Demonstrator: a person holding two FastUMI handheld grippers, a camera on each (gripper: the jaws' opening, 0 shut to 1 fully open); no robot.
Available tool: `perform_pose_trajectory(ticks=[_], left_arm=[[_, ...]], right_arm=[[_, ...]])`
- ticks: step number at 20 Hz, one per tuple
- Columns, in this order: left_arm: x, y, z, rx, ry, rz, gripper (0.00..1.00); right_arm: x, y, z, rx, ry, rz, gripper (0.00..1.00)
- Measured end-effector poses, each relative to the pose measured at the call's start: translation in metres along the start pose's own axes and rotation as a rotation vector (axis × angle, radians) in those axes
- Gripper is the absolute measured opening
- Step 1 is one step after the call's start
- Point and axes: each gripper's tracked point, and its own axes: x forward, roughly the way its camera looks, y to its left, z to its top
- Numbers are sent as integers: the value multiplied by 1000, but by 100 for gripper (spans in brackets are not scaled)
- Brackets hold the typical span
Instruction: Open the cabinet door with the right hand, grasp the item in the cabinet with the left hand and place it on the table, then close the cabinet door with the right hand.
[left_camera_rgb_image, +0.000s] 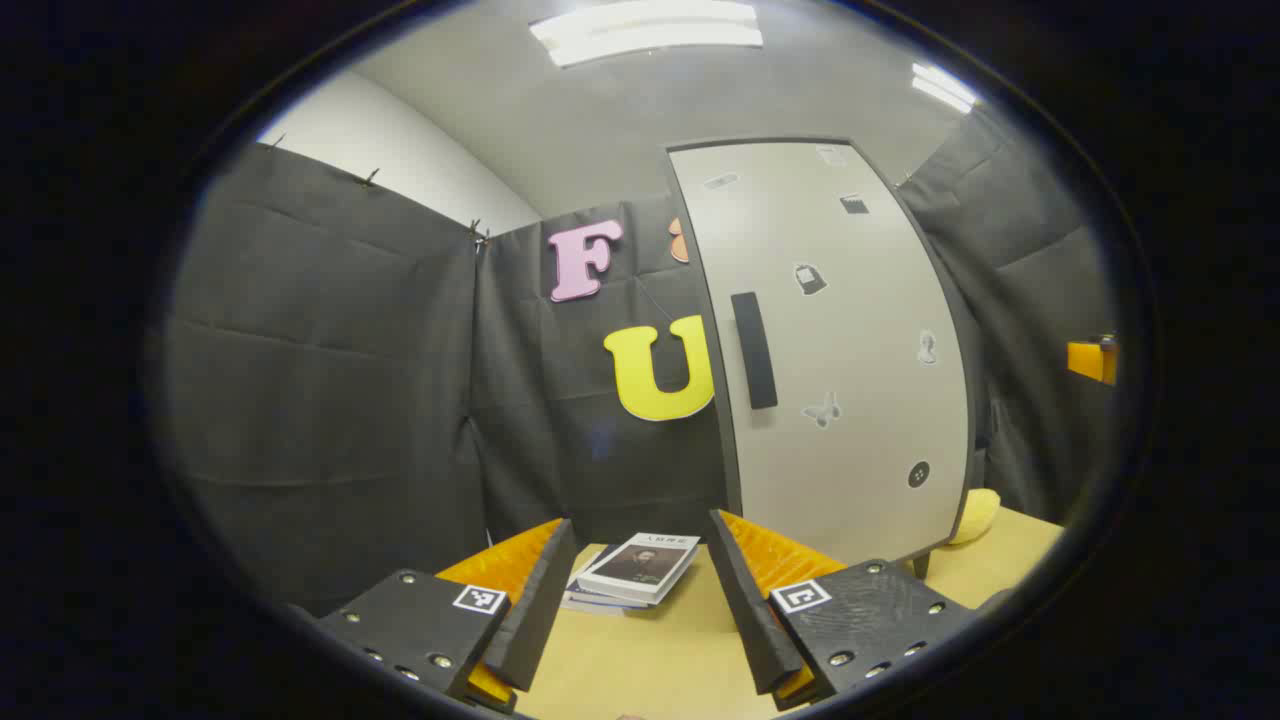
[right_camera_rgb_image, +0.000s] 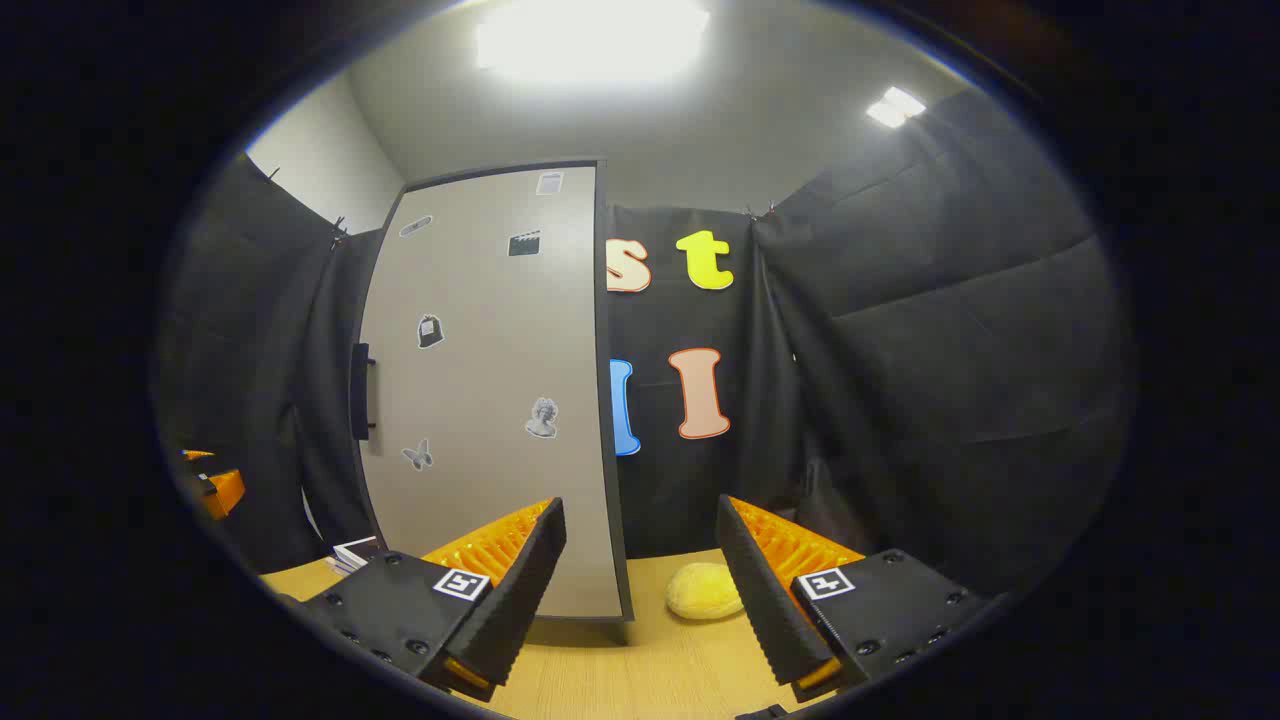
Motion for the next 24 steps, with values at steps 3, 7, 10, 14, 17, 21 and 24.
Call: perform_pose_trajectory(ticks=[3, 7, 10, 14, 17, 21, 24], left_arm=[[0, 0, 0, 2, 1, 2, 80], [1, 0, 0, 9, 5, 3, 80], [2, 1, 2, 13, 5, 4, 80], [3, 2, 4, 16, 3, 5, 80], [4, 3, 4, 19, 3, 5, 81], [3, 4, 5, 21, 5, 6, 80], [2, 7, 6, 29, 3, 10, 81]], right_arm=[[0, 0, 1, 5, -1, 2, 96], [2, 0, 0, 7, 4, 4, 96], [4, 1, -2, 11, 7, 6, 96], [7, 4, -1, 7, 5, 12, 96], [9, 6, 1, 1, 6, 16, 96], [14, 14, 6, 5, 5, 27, 96], [19, 24, 11, 9, 6, 43, 94]])
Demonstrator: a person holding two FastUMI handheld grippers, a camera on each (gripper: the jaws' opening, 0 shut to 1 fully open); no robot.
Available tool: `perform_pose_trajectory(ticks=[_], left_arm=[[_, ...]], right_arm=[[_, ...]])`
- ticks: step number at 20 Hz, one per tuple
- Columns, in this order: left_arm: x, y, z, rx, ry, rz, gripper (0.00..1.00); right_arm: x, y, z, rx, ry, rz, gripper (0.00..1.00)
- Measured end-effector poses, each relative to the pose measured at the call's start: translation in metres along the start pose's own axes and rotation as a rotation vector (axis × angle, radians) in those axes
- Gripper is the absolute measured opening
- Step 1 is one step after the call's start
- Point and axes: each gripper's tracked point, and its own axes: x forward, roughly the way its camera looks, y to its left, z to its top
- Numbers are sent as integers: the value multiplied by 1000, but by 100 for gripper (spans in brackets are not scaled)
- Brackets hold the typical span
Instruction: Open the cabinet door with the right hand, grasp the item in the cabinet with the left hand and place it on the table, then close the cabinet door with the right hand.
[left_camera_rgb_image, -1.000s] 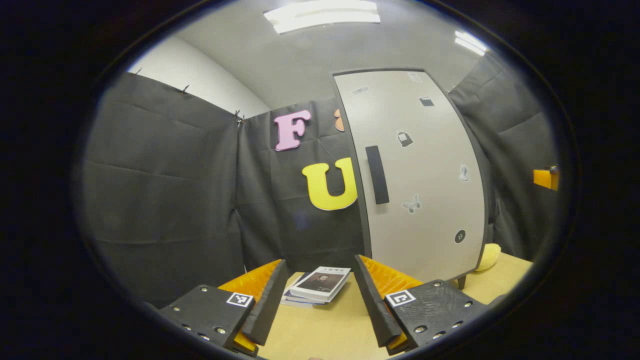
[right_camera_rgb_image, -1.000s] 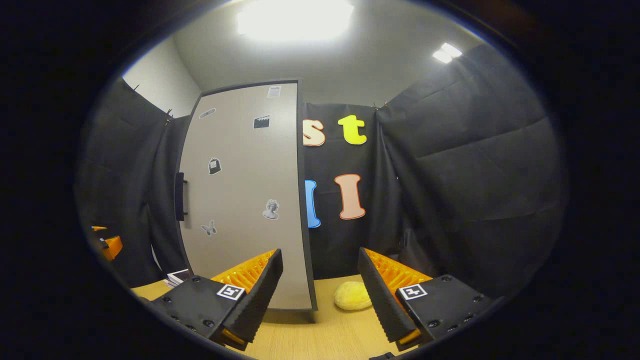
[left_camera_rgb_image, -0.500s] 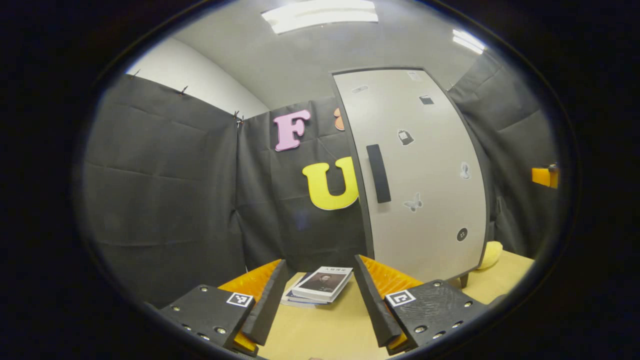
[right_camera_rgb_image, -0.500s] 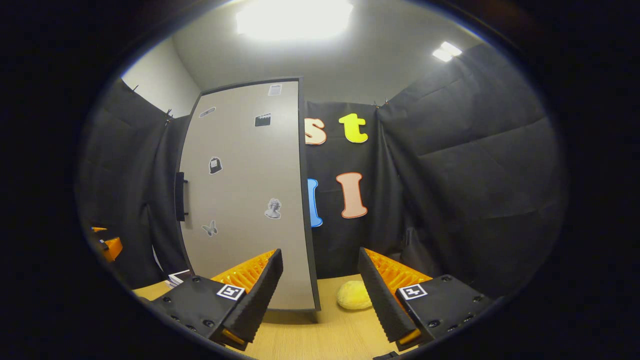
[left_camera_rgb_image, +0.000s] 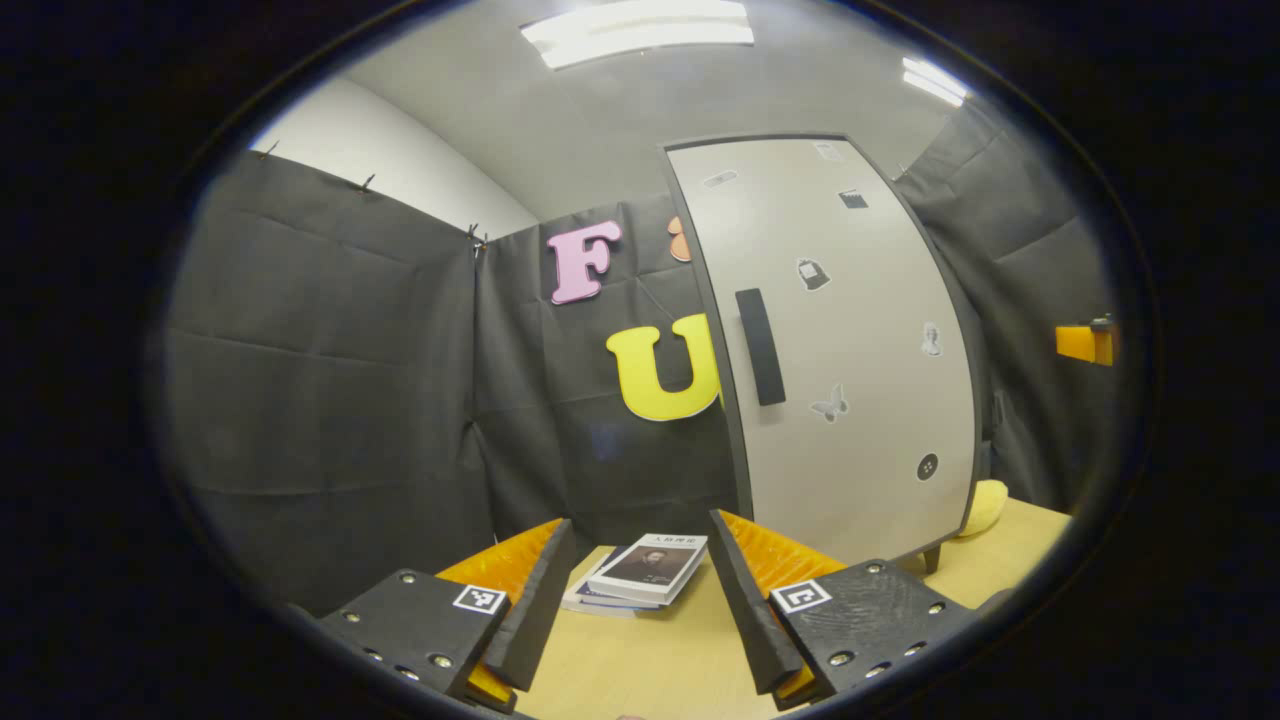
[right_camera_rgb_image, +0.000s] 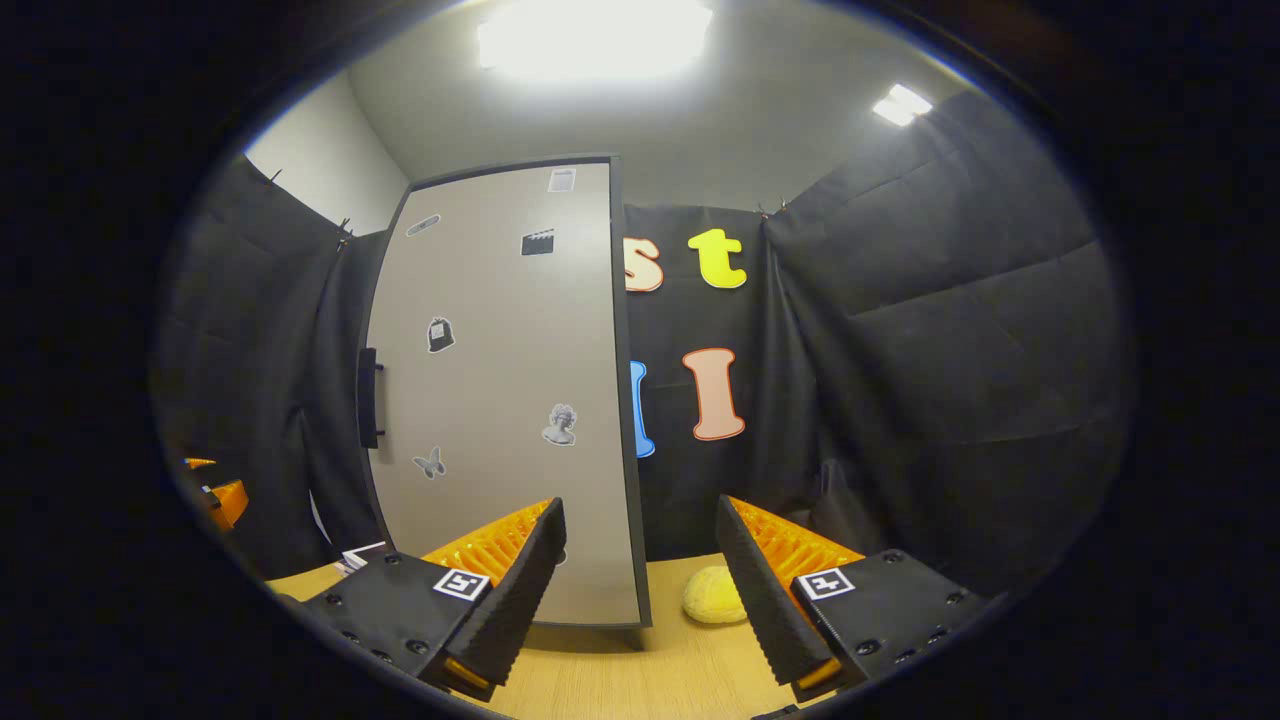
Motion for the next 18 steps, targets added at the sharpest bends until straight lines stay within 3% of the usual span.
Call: perform_pose_trajectory(ticks=[8, 18], left_arm=[[-7, 27, -12, -7, 7, 36, 80], [-26, 96, -27, 14, 19, 150, 80]], right_arm=[[23, 42, 18, -16, 13, 69, 94], [53, 128, 44, -14, 6, 199, 94]])
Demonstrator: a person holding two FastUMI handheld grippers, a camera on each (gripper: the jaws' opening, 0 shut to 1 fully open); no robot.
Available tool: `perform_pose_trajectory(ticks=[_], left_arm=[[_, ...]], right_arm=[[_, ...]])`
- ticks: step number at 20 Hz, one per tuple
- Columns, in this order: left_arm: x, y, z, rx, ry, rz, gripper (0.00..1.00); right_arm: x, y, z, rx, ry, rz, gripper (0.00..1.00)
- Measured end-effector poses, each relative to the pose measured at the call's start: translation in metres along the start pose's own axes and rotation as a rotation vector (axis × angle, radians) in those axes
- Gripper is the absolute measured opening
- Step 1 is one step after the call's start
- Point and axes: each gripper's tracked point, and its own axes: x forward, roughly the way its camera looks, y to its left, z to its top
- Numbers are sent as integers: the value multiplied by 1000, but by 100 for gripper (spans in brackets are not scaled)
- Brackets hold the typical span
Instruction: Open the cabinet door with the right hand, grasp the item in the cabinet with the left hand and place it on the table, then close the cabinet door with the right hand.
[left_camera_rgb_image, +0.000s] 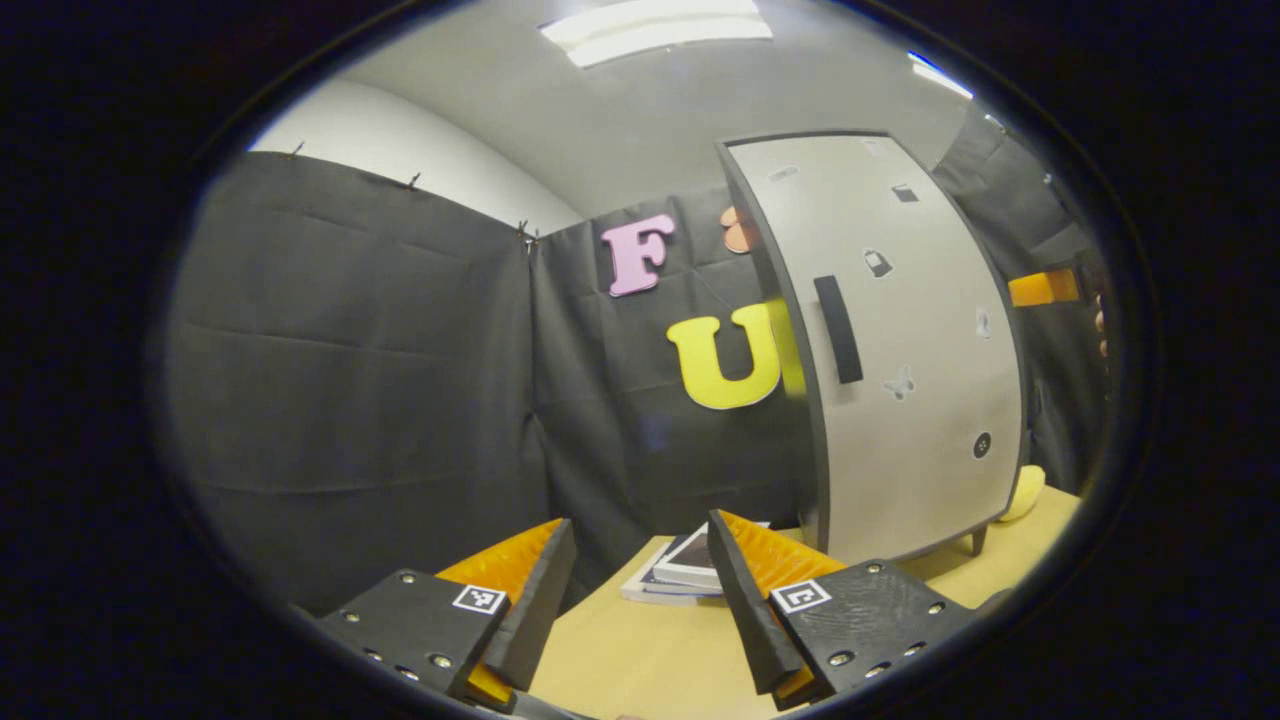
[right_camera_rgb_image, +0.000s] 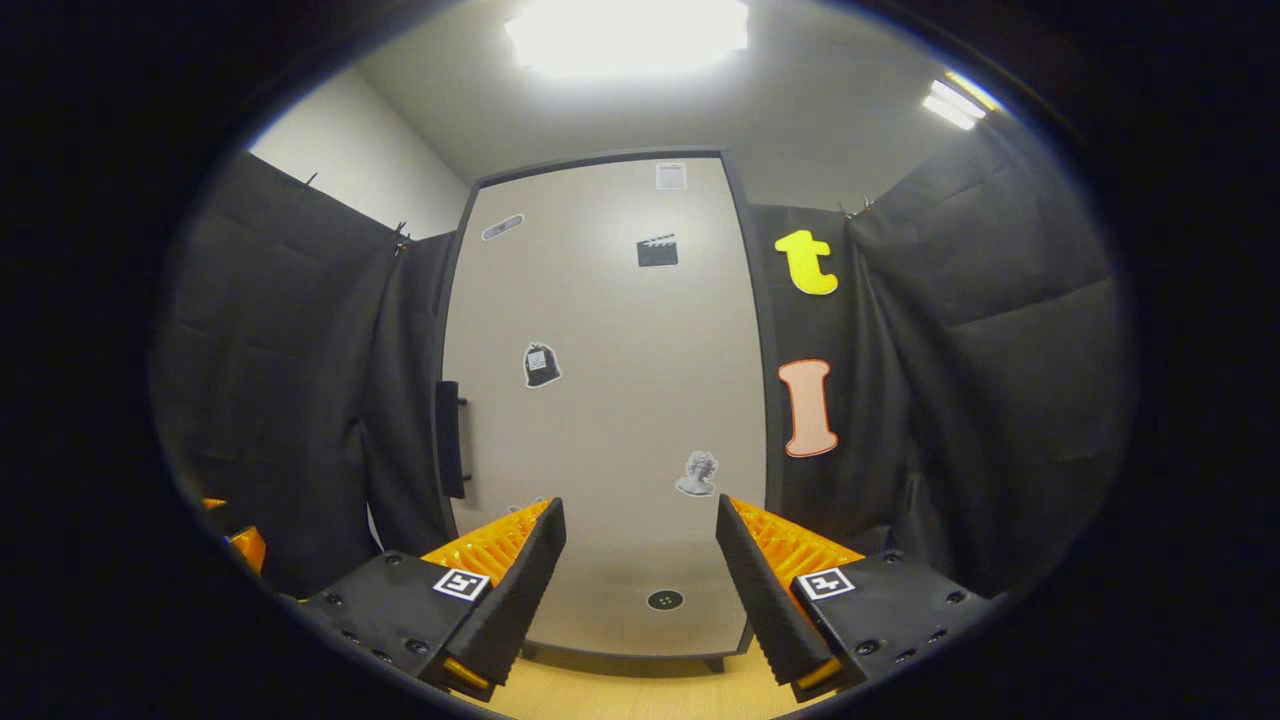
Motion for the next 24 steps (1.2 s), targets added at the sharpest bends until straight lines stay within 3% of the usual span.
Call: perform_pose_trajectory(ticks=[14, 24], left_arm=[[-14, 86, -30, 15, 38, 129, 80], [-19, 138, -58, 26, 82, 197, 81]], right_arm=[[49, 105, 11, 17, 22, 130, 96], [94, 159, 6, 17, 44, 157, 96]])
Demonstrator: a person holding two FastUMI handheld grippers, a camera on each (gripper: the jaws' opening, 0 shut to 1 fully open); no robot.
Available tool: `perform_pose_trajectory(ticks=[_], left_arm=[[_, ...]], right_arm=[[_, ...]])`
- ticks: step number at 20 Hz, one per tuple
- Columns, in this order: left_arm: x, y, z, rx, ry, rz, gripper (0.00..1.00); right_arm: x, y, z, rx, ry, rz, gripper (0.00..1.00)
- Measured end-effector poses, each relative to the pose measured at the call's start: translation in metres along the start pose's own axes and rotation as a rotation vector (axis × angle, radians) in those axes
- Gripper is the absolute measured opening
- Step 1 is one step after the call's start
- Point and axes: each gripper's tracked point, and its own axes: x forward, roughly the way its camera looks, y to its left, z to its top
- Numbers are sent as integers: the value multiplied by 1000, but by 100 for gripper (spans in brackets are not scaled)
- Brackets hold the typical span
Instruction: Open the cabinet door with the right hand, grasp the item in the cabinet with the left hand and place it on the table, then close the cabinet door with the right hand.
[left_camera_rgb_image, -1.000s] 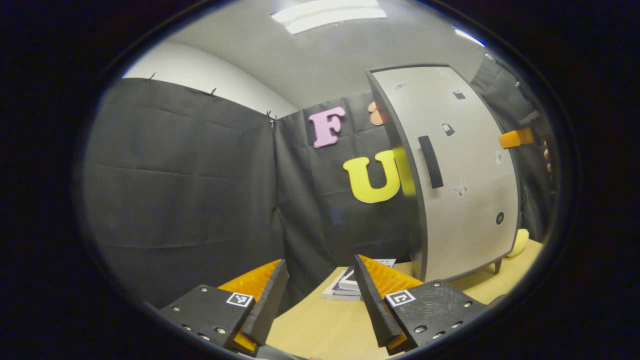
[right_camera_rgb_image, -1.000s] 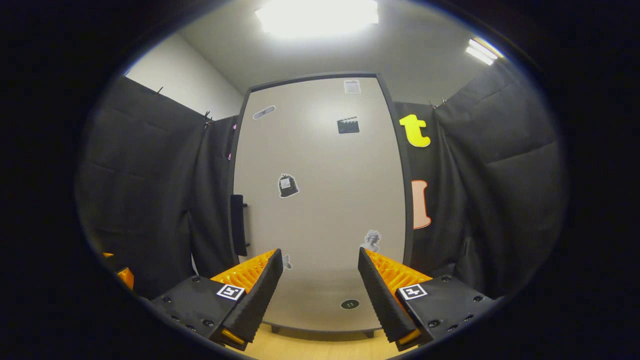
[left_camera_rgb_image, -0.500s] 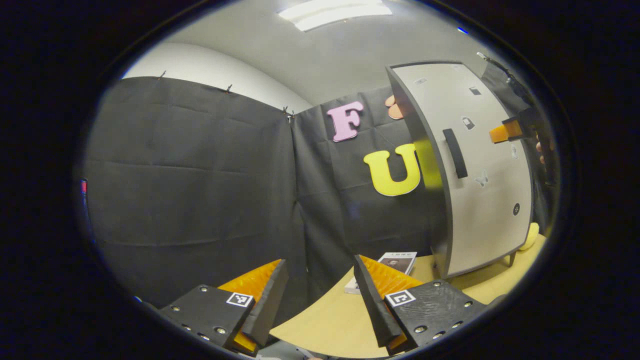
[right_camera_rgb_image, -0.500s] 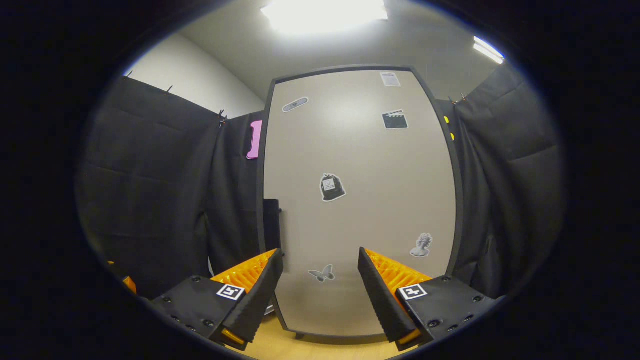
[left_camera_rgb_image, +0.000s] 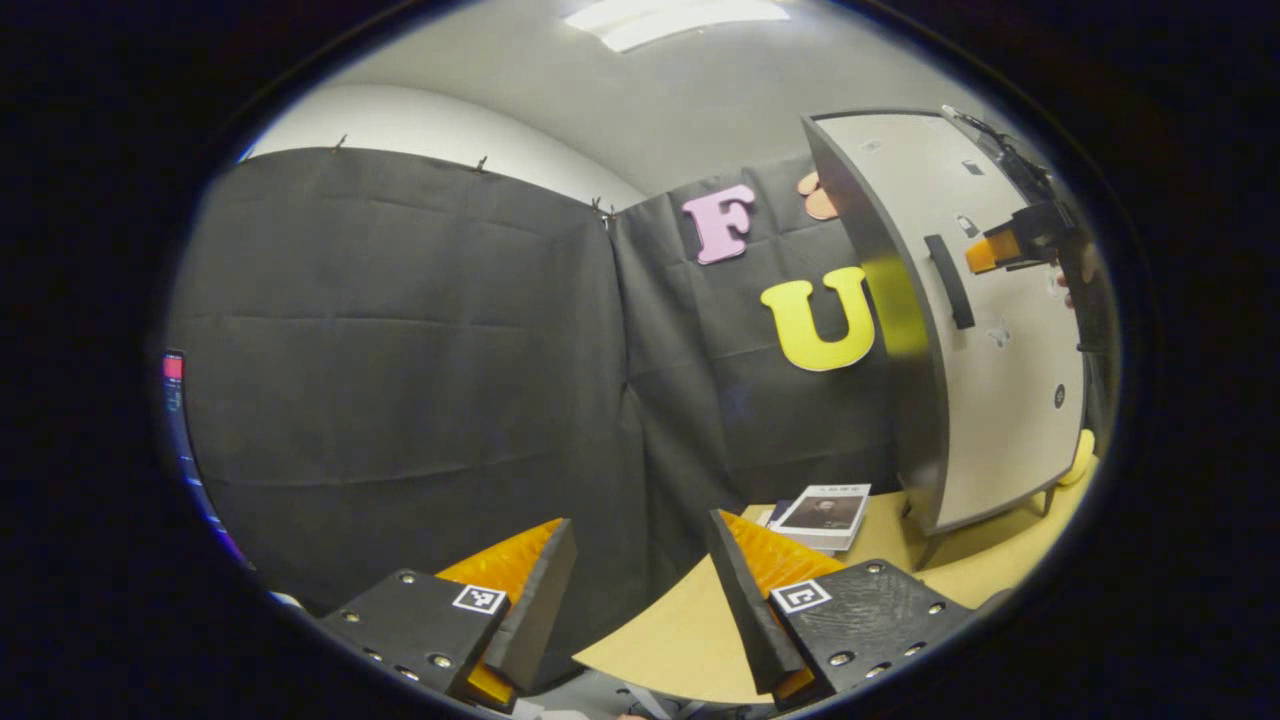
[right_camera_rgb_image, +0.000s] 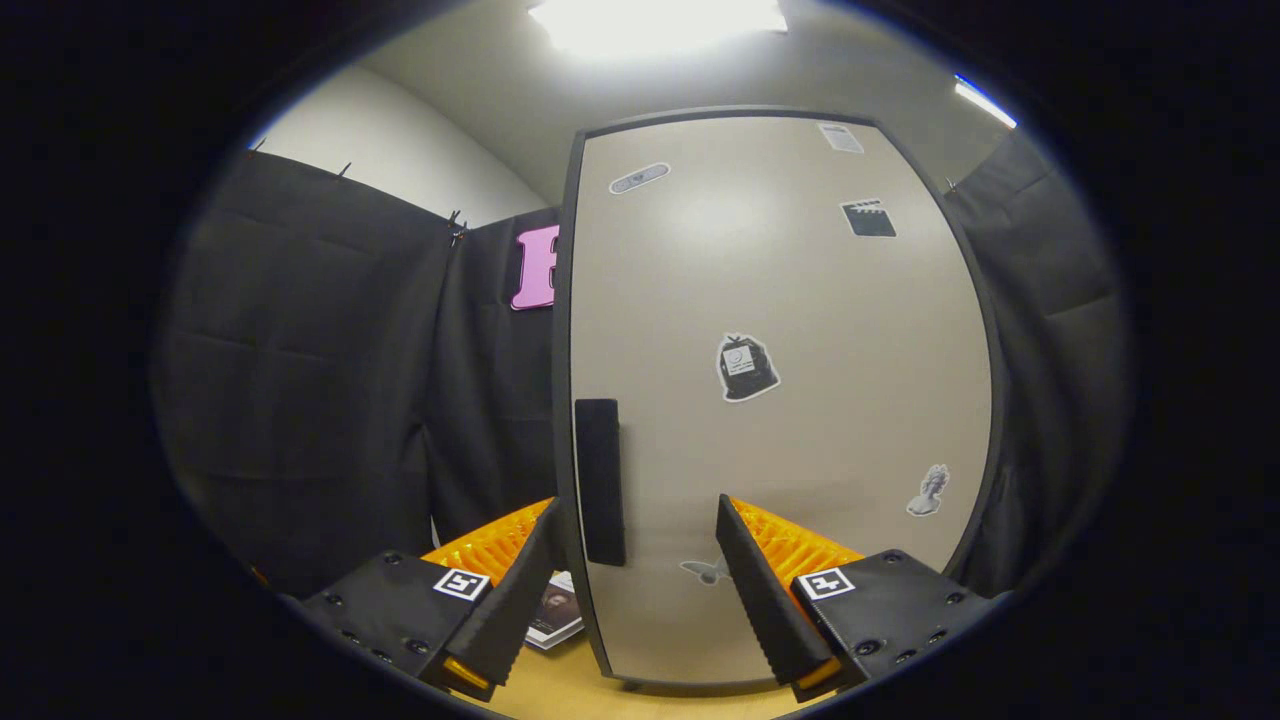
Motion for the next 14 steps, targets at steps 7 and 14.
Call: perform_pose_trajectory(ticks=[7, 14], left_arm=[[13, 22, -18, -5, 22, 23, 81], [22, 35, -30, -12, 30, 19, 81]], right_arm=[[36, 23, -8, -1, 30, -9, 96], [64, 30, -18, 7, 93, -50, 87]])
